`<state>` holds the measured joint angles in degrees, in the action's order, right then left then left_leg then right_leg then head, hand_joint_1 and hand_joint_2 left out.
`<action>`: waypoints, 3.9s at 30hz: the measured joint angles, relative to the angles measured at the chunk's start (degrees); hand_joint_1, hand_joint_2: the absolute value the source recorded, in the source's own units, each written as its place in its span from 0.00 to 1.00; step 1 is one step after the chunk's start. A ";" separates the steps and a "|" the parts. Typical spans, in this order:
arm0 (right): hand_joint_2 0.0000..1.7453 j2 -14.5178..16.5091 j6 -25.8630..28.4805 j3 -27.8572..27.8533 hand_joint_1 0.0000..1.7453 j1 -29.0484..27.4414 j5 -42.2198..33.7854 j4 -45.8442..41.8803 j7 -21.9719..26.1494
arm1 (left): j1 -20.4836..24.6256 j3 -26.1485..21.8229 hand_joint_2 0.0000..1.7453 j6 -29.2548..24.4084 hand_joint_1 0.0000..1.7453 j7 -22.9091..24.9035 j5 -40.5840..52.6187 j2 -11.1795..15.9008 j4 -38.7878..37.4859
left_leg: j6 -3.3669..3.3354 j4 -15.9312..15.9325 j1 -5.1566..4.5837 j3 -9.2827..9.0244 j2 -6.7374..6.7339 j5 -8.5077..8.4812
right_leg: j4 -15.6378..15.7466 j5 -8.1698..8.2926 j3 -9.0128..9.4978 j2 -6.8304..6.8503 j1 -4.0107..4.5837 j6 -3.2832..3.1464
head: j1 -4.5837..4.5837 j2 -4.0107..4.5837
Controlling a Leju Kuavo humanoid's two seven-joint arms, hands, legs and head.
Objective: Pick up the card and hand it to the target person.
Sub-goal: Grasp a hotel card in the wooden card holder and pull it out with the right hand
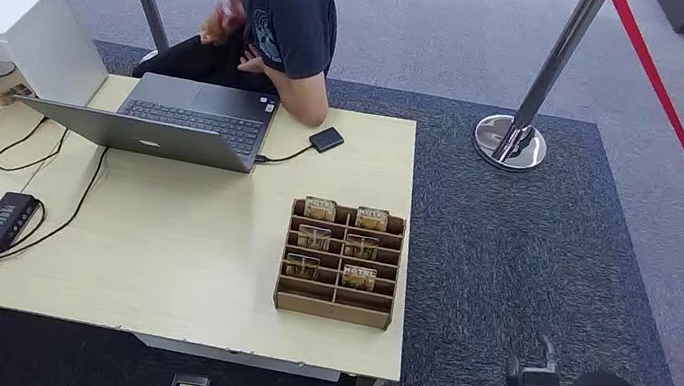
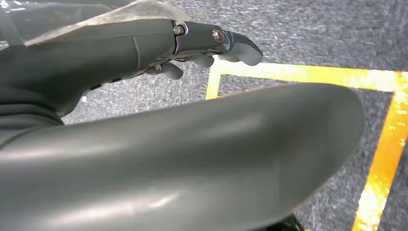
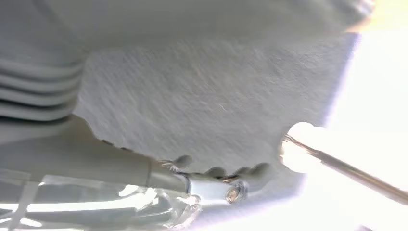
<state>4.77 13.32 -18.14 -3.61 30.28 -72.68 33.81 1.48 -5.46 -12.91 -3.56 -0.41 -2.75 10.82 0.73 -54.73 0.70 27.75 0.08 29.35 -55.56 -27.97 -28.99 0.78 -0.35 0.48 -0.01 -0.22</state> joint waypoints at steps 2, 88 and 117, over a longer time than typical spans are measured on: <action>1.00 -0.20 0.98 2.25 0.00 -0.24 2.28 -4.09 -0.94 | 0.08 -0.01 0.00 0.21 0.00 -0.14 0.16 -0.03 0.00 | 0.00 0.00 0.00 0.00 -0.01 0.00 | -0.01 0.00 0.00 0.00 0.00 0.00 | -0.01 0.00; 1.00 -1.75 11.99 48.18 0.31 16.57 45.94 2.91 -32.58 | 0.03 -4.45 0.00 -0.34 0.00 0.90 2.25 -1.76 -0.02 | -0.06 0.00 -0.02 0.07 -0.08 -0.13 | -0.02 0.09 -0.08 0.00 0.00 -0.01 | -0.01 0.00; 1.00 -0.57 13.13 44.15 1.00 18.45 47.11 9.25 -32.85 | 0.03 -4.71 0.00 -0.42 0.00 1.15 3.05 -1.77 -0.02 | -0.06 0.00 -0.02 -0.01 -0.08 -0.14 | -0.02 0.11 0.00 0.00 0.00 -0.02 | -0.01 0.01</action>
<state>4.20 26.45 26.01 14.85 77.39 -63.42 0.96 1.51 -10.17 -13.33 -2.42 2.64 -4.52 10.80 0.68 -54.74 0.69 27.74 0.00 29.21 -55.58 -27.86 -28.99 0.78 -0.35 0.46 -0.02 -0.21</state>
